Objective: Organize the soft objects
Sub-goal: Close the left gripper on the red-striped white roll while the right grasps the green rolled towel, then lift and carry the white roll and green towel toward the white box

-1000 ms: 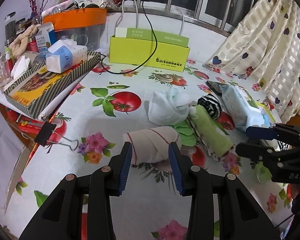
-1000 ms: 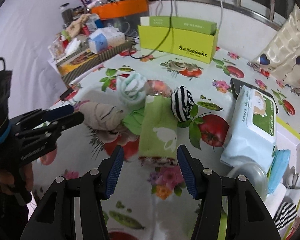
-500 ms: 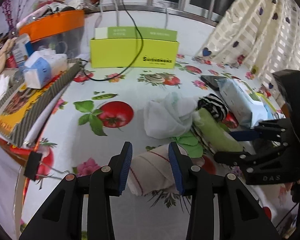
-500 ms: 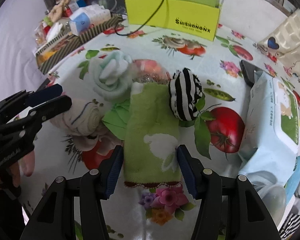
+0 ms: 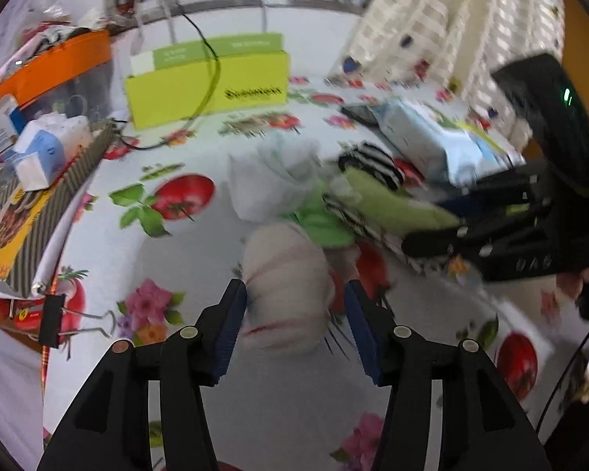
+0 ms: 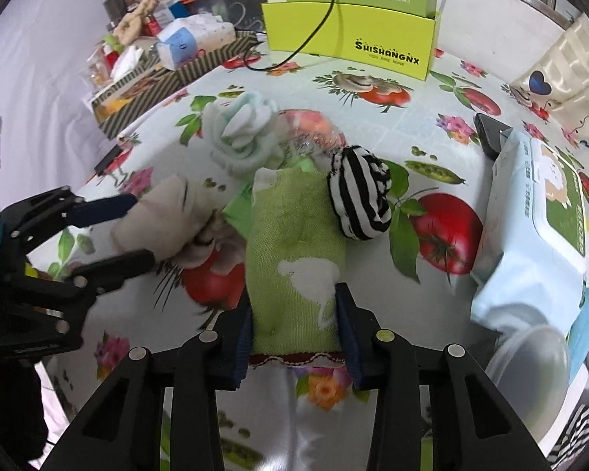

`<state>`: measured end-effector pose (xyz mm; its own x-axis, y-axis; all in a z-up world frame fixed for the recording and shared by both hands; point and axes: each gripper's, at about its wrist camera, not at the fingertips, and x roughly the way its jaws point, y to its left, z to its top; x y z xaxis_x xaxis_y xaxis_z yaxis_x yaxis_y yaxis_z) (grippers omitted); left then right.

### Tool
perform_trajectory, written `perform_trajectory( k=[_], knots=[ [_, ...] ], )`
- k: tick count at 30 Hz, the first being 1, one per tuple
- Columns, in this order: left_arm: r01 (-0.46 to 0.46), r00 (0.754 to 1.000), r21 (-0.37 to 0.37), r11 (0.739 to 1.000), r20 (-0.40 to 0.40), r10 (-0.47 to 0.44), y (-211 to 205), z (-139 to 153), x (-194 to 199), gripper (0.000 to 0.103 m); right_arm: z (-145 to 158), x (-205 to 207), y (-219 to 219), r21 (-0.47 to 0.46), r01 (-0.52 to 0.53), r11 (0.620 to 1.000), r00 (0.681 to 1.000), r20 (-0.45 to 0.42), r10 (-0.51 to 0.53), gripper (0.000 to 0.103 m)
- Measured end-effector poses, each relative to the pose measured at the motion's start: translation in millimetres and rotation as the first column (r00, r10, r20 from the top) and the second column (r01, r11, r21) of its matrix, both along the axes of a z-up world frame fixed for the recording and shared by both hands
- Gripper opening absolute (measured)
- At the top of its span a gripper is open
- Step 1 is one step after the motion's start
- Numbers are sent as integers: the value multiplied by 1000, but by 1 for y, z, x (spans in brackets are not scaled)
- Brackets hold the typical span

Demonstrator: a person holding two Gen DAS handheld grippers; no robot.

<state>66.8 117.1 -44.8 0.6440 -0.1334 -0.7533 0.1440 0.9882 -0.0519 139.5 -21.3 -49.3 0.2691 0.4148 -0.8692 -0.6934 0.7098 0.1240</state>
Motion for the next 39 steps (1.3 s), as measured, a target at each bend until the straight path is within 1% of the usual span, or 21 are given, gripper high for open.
perform_trajectory(
  k=[3, 4, 7, 10, 11, 16, 17, 18, 21, 22, 24, 27, 30, 36, 39],
  knots=[
    [-17, 999, 31, 999, -33, 18, 0, -9, 5, 53, 2, -6, -3, 11, -3, 1000, 1000, 2, 3, 37],
    [-25, 999, 28, 999, -34, 26, 0, -9, 6, 53, 3, -8, -5, 16, -2, 1000, 1000, 2, 2, 37],
    [-57, 998, -8, 998, -18, 57, 1, -5, 6, 53, 5, -10, -9, 26, 5, 1000, 1000, 3, -5, 37],
    [-100, 995, -92, 991, -19, 98, 6, -3, 9, 53, 5, -9, -12, 35, 16, 999, 1000, 3, -16, 37],
    [-123, 992, -114, 986, -29, 121, 7, -4, 12, 53, 5, -9, -12, 37, 17, 999, 1000, 3, -17, 37],
    [-225, 972, -145, 963, -103, 212, 11, -21, 25, 53, 5, -10, -13, 48, 10, 999, 1000, 3, -10, 37],
    [-235, 970, -141, 962, -92, 224, 9, -20, 24, 53, 5, -11, -13, 49, 8, 999, 1000, 5, -9, 37],
    [-242, 968, -137, 961, -97, 230, 9, -21, 24, 53, 6, -12, -13, 51, 6, 999, 1000, 9, -7, 37],
    [-264, 963, -148, 953, -93, 253, 9, -21, 23, 53, 10, -16, -13, 66, -2, 998, 1000, 21, 1, 37],
    [-274, 961, -153, 950, -91, 262, 10, -21, 22, 52, 12, -18, -13, 72, -8, 997, 1000, 26, 6, 37],
    [-290, 956, -162, 943, -89, 278, 10, -21, 20, 46, 15, -22, -13, 83, -19, 996, 999, 35, 17, 37],
    [-315, 949, -150, 937, -79, 306, 10, -21, 13, 46, 20, -28, -15, 99, -32, 995, 999, 47, 27, 37],
    [-322, 947, -159, 933, -71, 314, 9, -18, 6, 46, 24, -32, -17, 110, -35, 993, 998, 59, 29, 37],
    [-322, 946, -178, 930, -28, 323, 3, -2, -11, 46, 37, -42, -26, 142, -32, 989, 996, 88, 20, 37],
    [-314, 948, -178, 933, -1, 319, -3, 10, -17, 46, 46, -48, -32, 161, -32, 986, 994, 110, 14, 37]
  ],
)
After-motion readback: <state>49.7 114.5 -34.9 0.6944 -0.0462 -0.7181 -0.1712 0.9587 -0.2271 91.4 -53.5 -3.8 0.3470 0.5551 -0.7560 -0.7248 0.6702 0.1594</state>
